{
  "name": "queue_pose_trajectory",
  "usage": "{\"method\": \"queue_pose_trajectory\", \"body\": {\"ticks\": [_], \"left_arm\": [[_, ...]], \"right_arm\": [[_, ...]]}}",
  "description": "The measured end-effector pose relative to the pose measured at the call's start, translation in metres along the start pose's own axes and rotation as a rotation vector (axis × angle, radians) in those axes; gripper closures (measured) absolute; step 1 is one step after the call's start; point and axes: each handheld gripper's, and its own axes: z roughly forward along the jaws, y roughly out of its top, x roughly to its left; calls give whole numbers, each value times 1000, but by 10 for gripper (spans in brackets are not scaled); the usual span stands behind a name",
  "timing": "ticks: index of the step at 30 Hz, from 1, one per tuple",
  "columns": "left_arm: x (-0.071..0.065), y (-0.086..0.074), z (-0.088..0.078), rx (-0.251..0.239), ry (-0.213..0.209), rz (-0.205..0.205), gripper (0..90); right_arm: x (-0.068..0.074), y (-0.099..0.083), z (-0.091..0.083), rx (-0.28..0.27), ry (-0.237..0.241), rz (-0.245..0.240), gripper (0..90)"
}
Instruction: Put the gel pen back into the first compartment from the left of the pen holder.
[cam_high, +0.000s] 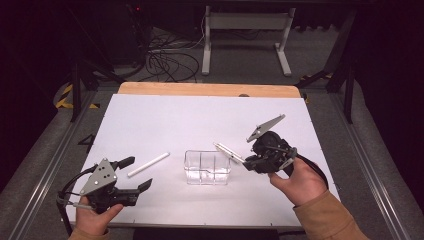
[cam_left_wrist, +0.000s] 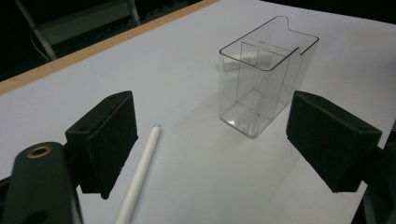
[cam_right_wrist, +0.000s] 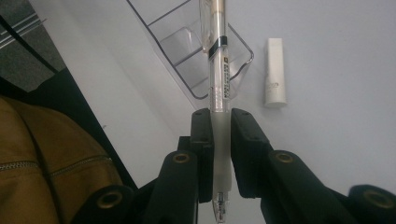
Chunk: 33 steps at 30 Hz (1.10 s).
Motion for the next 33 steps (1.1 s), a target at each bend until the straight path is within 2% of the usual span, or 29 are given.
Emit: {"method": "queue_pose_trajectory", "body": {"ticks": [12, 17, 29, 33], "left_arm": [[3, -1, -2, 0, 10, -2, 169], [3, -1, -2, 2, 11, 1, 169], [3, -1, -2, 3, 13, 2, 169], [3, -1, -2, 2, 13, 1, 169]], "right_arm": [[5, 19, 2, 48, 28, 18, 802], [7, 27, 6, 79, 31, 8, 802], [13, 48, 21, 150, 49, 21, 802], [17, 54, 26, 172, 57, 8, 802]]}}
